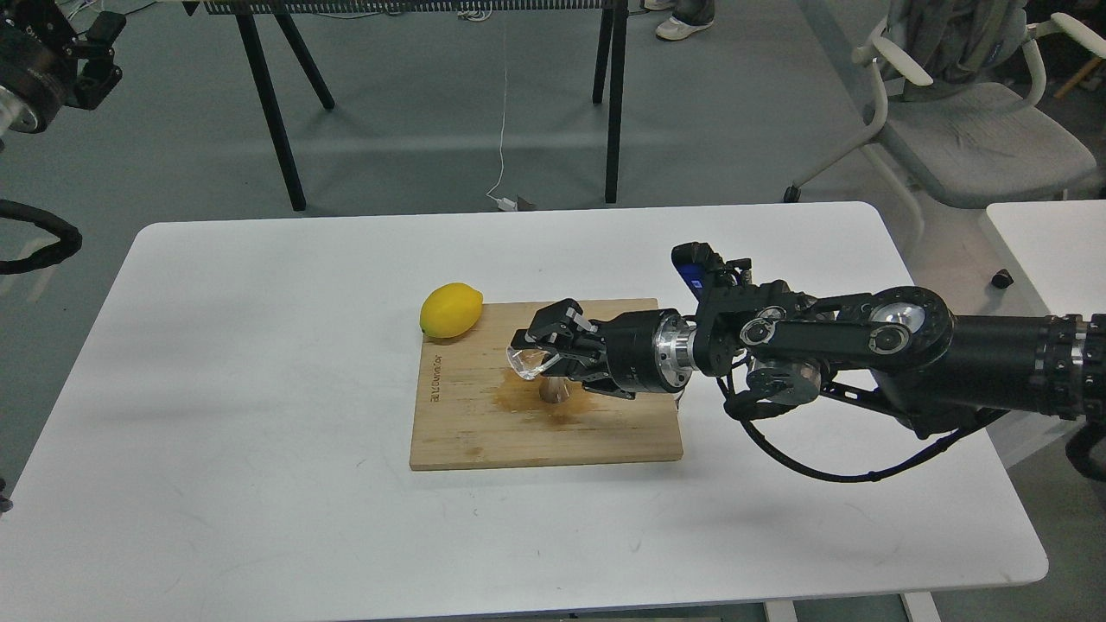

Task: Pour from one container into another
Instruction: 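Tilt the held glass over the jigger to pour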

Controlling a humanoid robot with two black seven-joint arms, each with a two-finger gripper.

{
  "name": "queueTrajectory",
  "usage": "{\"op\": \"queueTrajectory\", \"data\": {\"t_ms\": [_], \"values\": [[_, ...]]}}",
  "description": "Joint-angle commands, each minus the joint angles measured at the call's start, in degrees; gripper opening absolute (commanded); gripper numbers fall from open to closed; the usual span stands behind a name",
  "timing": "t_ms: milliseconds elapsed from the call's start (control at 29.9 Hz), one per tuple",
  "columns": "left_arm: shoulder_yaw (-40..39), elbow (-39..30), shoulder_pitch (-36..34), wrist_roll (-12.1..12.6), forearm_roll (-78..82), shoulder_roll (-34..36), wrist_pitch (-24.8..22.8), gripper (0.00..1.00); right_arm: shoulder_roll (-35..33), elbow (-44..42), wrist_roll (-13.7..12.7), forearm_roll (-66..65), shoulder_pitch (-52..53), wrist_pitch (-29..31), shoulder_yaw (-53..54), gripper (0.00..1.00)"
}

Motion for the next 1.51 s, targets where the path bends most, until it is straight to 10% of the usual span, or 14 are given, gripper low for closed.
{"op": "queueTrajectory", "data": {"t_ms": [0,1472], "values": [[0.0,0.0,0.0,0.0,0.0,-0.1,0.0,1.00,0.0,-0.7,0.1,0.3,-0.5,-0.1,0.5,0.02],[0.0,0.0,-0.1,0.0,0.0,-0.1,0.0,1.00,0.4,-1.0,0.1,3.2,-4.1,-0.4,5.8,0.02]]}}
